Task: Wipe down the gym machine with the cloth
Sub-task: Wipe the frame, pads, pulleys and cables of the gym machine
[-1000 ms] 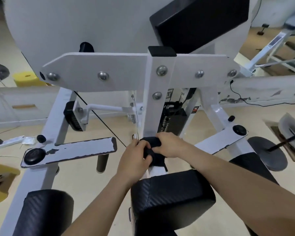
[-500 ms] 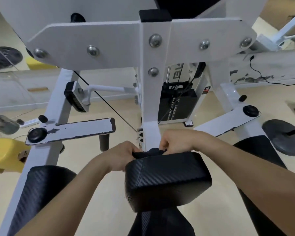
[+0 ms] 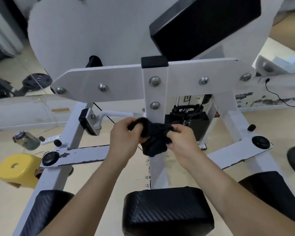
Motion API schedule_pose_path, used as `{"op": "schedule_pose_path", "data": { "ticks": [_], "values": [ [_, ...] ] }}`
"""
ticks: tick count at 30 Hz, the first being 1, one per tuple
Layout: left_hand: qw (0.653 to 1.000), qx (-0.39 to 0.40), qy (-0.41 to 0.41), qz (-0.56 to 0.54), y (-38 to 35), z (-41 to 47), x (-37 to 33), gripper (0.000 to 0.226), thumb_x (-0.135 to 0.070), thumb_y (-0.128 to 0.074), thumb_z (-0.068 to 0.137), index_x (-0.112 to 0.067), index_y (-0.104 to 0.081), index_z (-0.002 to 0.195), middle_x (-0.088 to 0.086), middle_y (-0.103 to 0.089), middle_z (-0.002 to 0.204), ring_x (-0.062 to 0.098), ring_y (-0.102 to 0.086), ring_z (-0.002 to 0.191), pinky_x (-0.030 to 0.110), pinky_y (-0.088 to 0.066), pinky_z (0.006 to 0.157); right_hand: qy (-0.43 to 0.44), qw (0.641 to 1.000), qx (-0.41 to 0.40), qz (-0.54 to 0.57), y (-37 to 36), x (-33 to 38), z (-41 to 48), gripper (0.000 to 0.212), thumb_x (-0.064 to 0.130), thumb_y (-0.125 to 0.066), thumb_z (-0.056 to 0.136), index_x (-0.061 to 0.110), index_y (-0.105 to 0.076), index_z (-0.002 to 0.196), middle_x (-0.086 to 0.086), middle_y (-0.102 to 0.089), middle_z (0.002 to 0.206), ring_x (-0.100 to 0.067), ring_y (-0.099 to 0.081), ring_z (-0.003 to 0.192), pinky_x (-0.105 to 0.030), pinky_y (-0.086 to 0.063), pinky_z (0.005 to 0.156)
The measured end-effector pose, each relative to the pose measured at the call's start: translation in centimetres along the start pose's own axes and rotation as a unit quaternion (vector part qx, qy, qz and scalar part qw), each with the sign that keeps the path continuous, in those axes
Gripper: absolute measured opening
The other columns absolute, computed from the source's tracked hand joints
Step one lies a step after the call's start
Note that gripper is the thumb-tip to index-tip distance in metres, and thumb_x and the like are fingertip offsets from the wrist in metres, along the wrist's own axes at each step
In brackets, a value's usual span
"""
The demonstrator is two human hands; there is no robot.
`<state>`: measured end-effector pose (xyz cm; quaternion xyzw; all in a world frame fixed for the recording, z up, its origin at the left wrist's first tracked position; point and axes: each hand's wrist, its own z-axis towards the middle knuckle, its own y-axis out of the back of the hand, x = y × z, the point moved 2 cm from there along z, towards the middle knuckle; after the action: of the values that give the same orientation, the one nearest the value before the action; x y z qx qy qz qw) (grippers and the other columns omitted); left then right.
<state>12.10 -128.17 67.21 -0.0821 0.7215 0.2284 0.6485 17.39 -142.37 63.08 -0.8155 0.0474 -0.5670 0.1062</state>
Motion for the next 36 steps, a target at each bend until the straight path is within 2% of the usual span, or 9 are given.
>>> {"op": "schedule_pose_path", "data": {
  "ticks": [3,7,11,16,21,24,30,33,36],
  "values": [
    [0.974,-0.09,-0.207,0.025,0.0,0.0,-4.7,0.01,-0.025,-0.062,0.083,-0.03,-0.069,0.087,-0.012,-0.07,0.081,0.008,-0.068,0.077,0.019,-0.055,0.064,0.161,0.987,-0.022,-0.002,-1.2,2.9,-0.5,0.013,0.017,-0.063,0.073,0.022,-0.069,0.083,-0.006,-0.071,0.079,-0.019,-0.068,0.072,-0.034,-0.058,0.064],
    [0.897,-0.096,-0.368,0.224,-1.0,-0.1,-3.3,0.015,-0.007,-0.07,0.077,-0.017,-0.07,0.088,-0.005,-0.066,0.091,0.01,-0.061,0.082,0.025,-0.051,0.073,0.25,0.941,-0.027,-0.226,-0.9,1.2,-0.7,0.019,0.011,-0.062,0.078,0.029,-0.064,0.079,0.008,-0.067,0.075,-0.006,-0.062,0.072,-0.021,-0.05,0.062],
    [0.888,0.051,-0.24,0.388,-1.8,-0.4,3.3,0.017,-0.002,-0.067,0.08,-0.015,-0.075,0.087,-0.001,-0.069,0.092,0.02,-0.062,0.083,0.029,-0.048,0.071,0.182,0.877,0.023,-0.445,0.0,-1.8,0.7,0.02,0.003,-0.058,0.08,0.019,-0.07,0.076,0.0,-0.067,0.074,-0.024,-0.063,0.076,-0.033,-0.053,0.065],
    [0.958,0.056,-0.09,0.267,-0.4,0.3,1.9,0.022,-0.023,-0.067,0.087,-0.042,-0.071,0.076,-0.02,-0.069,0.066,-0.001,-0.065,0.069,0.011,-0.042,0.061,0.082,0.983,-0.026,-0.16,1.3,-1.2,0.4,0.012,0.008,-0.063,0.088,0.018,-0.069,0.087,-0.009,-0.069,0.094,-0.024,-0.069,0.083,-0.042,-0.061,0.066],
    [0.962,-0.085,-0.245,0.082,-0.4,-1.6,-5.0,0.016,-0.022,-0.069,0.085,-0.038,-0.069,0.086,-0.017,-0.07,0.074,-0.001,-0.066,0.07,0.004,-0.044,0.063,0.344,0.933,-0.104,-0.01,-0.7,6.6,-1.5,0.01,0.033,-0.06,0.085,0.042,-0.058,0.086,0.018,-0.064,0.088,-0.003,-0.063,0.081,-0.013,-0.049,0.069],
    [0.913,-0.097,-0.369,0.144,-1.3,-2.0,-6.6,0.023,-0.005,-0.068,0.083,-0.019,-0.07,0.101,-0.007,-0.069,0.096,0.006,-0.064,0.086,0.015,-0.051,0.079,0.424,0.901,-0.054,-0.076,-1.5,6.7,-1.9,0.02,0.027,-0.063,0.086,0.037,-0.055,0.101,0.011,-0.06,0.102,-0.012,-0.06,0.096,-0.019,-0.047,0.082],
    [0.715,-0.092,-0.525,0.453,-3.7,-2.0,-6.8,0.032,-0.004,-0.065,0.087,-0.003,-0.067,0.119,0.012,-0.065,0.121,0.029,-0.055,0.115,0.042,-0.049,0.091,0.295,0.953,-0.004,-0.061,0.8,5.3,-0.8,0.021,0.018,-0.061,0.072,0.03,-0.078,0.08,0.006,-0.072,0.085,-0.016,-0.063,0.089,-0.029,-0.048,0.081],
    [0.673,-0.178,-0.535,0.48,-3.4,-1.3,-10.1,0.037,-0.013,-0.055,0.092,-0.008,-0.06,0.127,0.008,-0.062,0.125,0.026,-0.048,0.117,0.039,-0.038,0.09,0.468,0.873,-0.099,-0.093,0.6,9.8,-1.1,0.031,0.017,-0.062,0.077,0.027,-0.072,0.105,0.007,-0.066,0.104,-0.002,-0.062,0.097,-0.017,-0.047,0.085],
    [0.615,-0.186,-0.509,0.573,-3.7,-0.5,-12.7,0.034,-0.017,-0.049,0.096,-0.009,-0.059,0.127,0.007,-0.062,0.124,0.026,-0.051,0.122,0.044,-0.032,0.107,0.586,0.754,-0.152,-0.254,-1.2,10.8,-0.7,0.034,0.007,-0.06,0.083,0.008,-0.062,0.116,-0.007,-0.059,0.118,-0.02,-0.056,0.11,-0.04,-0.047,0.091]
  ]
}}
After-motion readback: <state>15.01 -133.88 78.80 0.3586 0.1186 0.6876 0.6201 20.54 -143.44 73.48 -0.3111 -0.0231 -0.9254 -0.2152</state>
